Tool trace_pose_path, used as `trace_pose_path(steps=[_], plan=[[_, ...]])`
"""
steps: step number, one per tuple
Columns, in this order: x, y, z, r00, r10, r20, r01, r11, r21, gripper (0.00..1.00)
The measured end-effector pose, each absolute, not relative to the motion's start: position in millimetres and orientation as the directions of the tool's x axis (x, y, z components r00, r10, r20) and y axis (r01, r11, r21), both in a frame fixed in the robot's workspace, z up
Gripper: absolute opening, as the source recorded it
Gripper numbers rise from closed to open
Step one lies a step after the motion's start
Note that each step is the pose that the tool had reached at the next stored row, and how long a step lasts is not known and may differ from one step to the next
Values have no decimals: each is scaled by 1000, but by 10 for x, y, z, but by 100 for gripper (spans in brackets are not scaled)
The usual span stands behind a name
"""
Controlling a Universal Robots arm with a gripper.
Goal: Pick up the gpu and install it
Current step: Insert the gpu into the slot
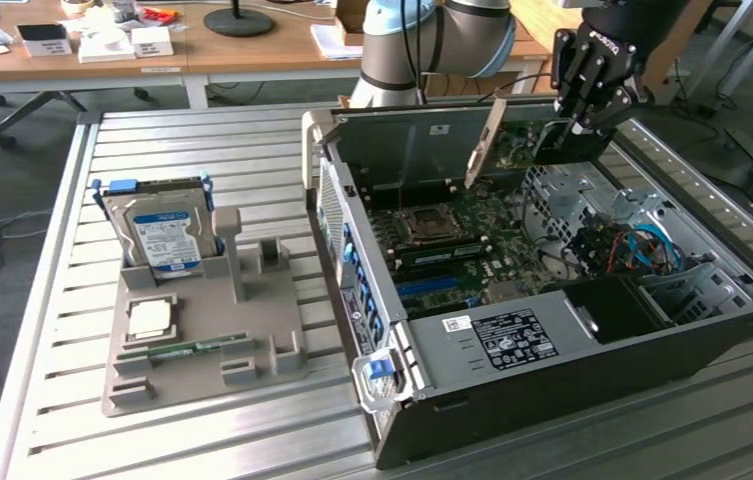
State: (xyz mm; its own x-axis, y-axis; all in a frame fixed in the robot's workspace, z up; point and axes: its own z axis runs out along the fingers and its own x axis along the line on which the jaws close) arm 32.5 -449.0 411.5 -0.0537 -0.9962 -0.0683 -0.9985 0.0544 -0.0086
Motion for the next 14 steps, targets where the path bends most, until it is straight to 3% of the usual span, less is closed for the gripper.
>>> trace_pose_path(steps=[7, 14], plan=[[323, -4490, 4115, -54, -996, -68, -998, 55, -9, 27], [286, -4490, 4115, -50, -996, -71, -998, 53, -40, 27]])
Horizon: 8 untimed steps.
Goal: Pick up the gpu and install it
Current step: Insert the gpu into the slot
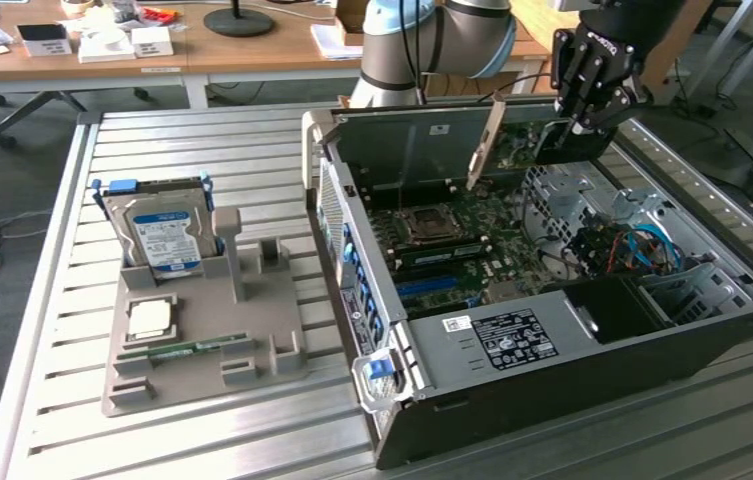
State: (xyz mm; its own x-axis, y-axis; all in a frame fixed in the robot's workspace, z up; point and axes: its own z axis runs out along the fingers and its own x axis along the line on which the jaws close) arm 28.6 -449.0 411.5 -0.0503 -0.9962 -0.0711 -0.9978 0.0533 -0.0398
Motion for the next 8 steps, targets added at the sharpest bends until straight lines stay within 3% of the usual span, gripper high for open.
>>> trace_pose_path(steps=[8], plan=[[264, -4490, 4090, -53, -996, -71, -998, 56, -40, 27]])
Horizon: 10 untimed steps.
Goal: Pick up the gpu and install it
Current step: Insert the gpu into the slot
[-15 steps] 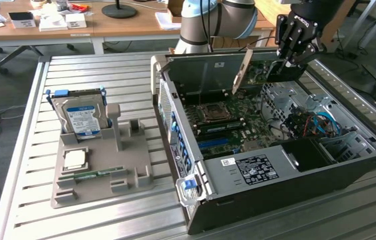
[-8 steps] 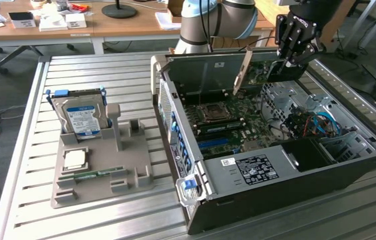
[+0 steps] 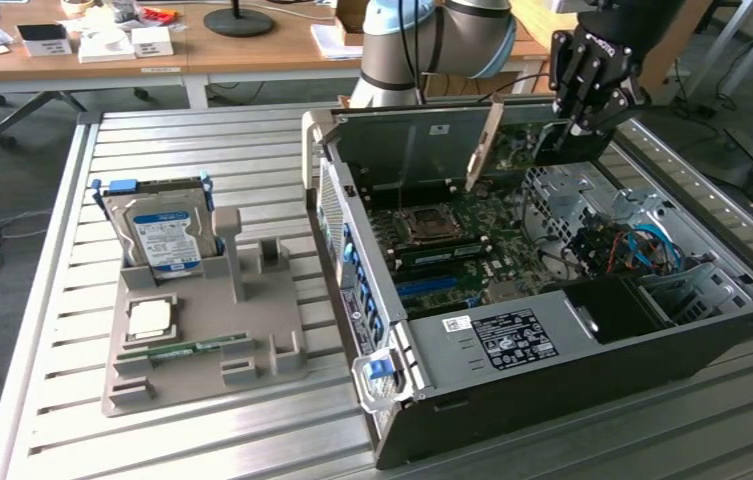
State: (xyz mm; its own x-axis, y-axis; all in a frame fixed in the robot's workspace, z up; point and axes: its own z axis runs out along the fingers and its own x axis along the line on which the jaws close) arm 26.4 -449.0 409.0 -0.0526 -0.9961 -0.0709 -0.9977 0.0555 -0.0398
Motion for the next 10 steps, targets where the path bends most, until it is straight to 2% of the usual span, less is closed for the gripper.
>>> trace_pose_path(steps=[10], plan=[[252, -4490, 4062, -56, -996, -71, -997, 59, -40, 27]])
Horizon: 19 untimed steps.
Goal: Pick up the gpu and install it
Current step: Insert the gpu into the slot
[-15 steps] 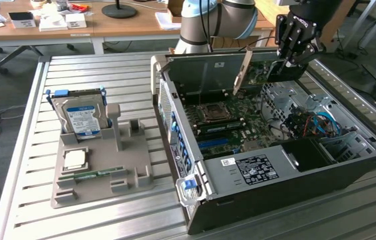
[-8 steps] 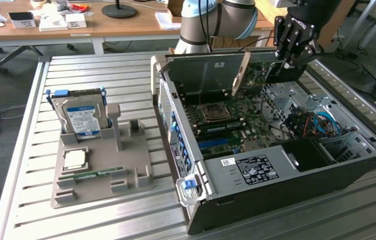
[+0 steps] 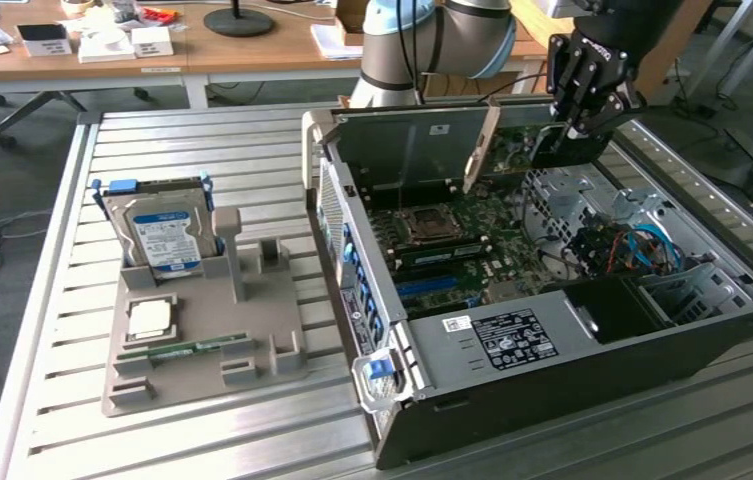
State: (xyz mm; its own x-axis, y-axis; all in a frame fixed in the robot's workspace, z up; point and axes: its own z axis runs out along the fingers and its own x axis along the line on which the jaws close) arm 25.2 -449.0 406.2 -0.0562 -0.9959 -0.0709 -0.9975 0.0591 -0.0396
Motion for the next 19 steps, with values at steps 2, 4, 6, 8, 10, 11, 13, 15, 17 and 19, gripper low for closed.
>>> trace_pose_path(steps=[2, 4, 6, 8, 10, 11, 13, 15, 17, 19], plan=[[252, -4490, 4062, -56, -996, -71, -997, 59, -40, 27], [251, -4492, 4060, -56, -996, -71, -997, 59, -40, 27], [241, -4498, 4058, -56, -996, -71, -997, 59, -40, 27], [225, -4500, 4055, -56, -996, -71, -997, 59, -40, 27], [206, -4501, 4051, -56, -996, -71, -997, 59, -40, 27], [197, -4502, 4049, -56, -996, -71, -997, 59, -40, 27], [194, -4502, 4048, -56, -996, -71, -997, 59, -40, 27], [194, -4502, 4047, -56, -996, -71, -997, 59, -40, 27], [194, -4503, 4046, -56, -996, -71, -997, 59, -40, 27], [193, -4507, 4047, -56, -996, -71, -997, 59, -40, 27]])
